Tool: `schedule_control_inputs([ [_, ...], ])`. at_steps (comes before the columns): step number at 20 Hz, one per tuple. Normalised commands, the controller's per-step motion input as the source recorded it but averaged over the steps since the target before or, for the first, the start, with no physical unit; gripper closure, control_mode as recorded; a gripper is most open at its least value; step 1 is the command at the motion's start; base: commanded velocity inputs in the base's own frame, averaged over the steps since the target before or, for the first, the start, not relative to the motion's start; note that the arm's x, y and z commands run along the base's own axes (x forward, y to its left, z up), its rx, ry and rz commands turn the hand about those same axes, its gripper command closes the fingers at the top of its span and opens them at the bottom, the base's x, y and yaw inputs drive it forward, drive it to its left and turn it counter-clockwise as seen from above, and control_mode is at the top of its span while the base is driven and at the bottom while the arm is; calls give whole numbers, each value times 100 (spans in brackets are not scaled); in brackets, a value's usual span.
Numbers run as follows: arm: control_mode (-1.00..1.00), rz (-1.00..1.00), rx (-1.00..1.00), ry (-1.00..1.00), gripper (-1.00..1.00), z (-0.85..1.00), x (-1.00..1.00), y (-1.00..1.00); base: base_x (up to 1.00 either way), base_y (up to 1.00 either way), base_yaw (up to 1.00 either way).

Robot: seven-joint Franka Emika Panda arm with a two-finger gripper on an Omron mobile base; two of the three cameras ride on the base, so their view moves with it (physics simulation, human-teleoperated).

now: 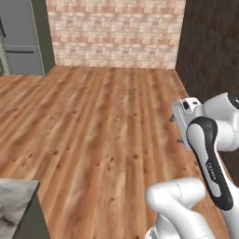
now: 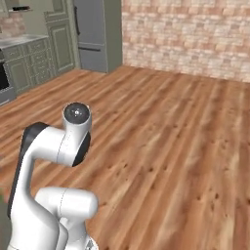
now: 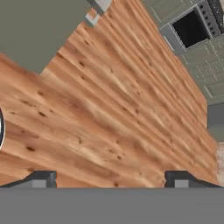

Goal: Retrieve the tupperware and aluminum foil from the cabinet and place them on the dining counter near the plate with steak and garlic to prepare for storing leftovers.

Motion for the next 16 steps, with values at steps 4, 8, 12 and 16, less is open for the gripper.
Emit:
schedule_control_inputs([
  [4,100,0,0,0,-100,0,0,0,100,-14,24],
  [8,100,0,0,0,-100,0,0,0,100,-12,33],
  [12,100,0,0,0,-100,0,0,0,100,-14,36],
  [16,100,0,0,0,-100,0,0,0,100,-24,38],
])
